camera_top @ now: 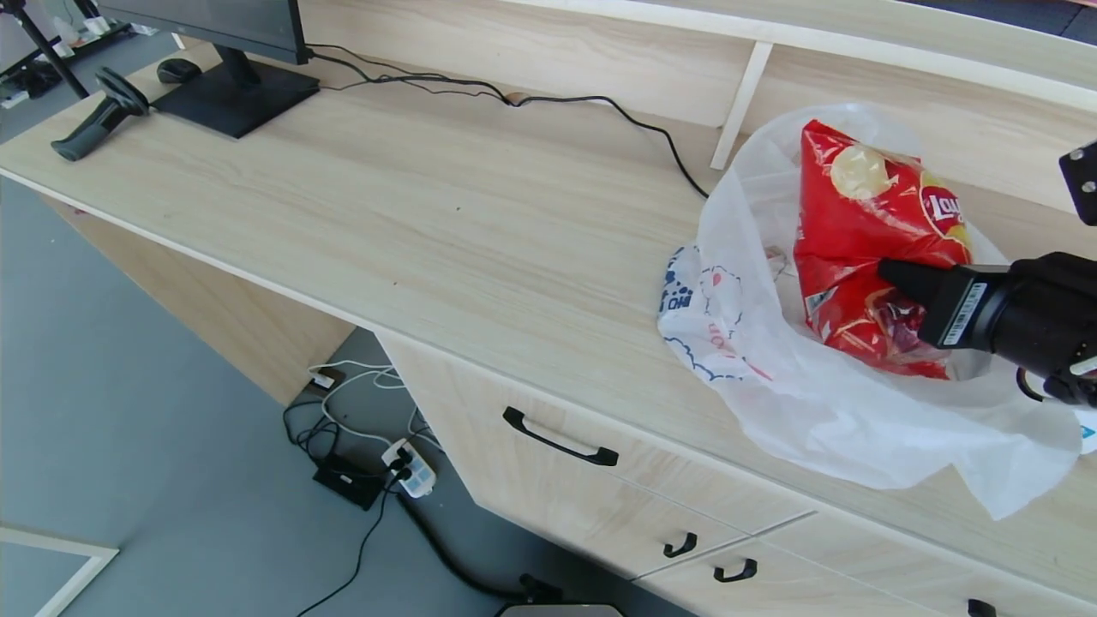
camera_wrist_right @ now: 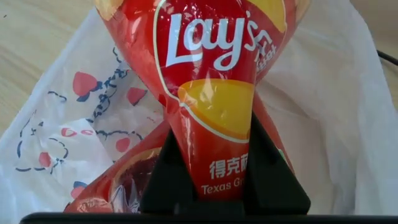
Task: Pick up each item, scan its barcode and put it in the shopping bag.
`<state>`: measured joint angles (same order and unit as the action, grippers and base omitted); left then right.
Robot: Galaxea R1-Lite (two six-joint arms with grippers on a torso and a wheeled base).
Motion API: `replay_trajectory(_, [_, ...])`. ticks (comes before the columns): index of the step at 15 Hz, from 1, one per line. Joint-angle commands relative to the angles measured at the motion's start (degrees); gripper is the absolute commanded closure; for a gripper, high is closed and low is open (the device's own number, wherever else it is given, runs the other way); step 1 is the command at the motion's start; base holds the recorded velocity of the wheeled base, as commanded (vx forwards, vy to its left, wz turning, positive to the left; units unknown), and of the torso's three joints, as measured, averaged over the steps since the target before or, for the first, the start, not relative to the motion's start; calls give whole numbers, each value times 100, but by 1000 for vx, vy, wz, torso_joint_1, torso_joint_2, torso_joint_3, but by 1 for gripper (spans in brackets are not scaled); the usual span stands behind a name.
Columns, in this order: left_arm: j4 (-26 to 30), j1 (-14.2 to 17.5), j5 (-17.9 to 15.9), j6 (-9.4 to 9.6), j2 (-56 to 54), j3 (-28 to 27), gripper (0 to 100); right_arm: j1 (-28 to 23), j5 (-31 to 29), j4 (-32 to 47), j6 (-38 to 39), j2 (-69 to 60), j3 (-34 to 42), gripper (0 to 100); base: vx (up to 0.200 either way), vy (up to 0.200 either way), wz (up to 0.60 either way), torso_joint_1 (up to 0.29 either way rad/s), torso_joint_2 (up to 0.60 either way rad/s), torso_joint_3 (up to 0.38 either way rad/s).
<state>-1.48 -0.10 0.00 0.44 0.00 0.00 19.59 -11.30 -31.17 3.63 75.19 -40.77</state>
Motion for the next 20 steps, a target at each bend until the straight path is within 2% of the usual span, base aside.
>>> replay_trajectory(1, [-2, 1, 0, 0, 9, 0, 0, 1, -4, -3, 6, -13, 139, 0, 0, 0, 0, 0, 0, 0])
replay_trajectory(7, [-2, 1, 0, 0, 9, 0, 0, 19, 93, -478, -187, -119, 69, 0, 0, 0, 0, 0, 0, 0])
replay_trajectory(9, [-2, 1, 0, 0, 9, 0, 0, 19, 128, -592, -521, -549, 262, 0, 0, 0, 0, 0, 0, 0])
replay_trajectory(12, [7, 1, 0, 0, 9, 0, 0, 1, 102, -522, -1436, -1165, 411, 0, 0, 0, 0, 0, 0, 0])
replay_trajectory(17, [7, 1, 0, 0, 9, 0, 0, -52, 383, -513, -1409, -1270, 350, 0, 0, 0, 0, 0, 0, 0])
replay_trajectory(18, [-2, 1, 0, 0, 9, 0, 0, -61, 603, -522, -1409, -1288, 429, 0, 0, 0, 0, 0, 0, 0])
replay_trajectory(20, [-2, 1, 0, 0, 9, 0, 0, -131, 682, -548, -1400, -1305, 535, 0, 0, 0, -600, 2, 2, -2])
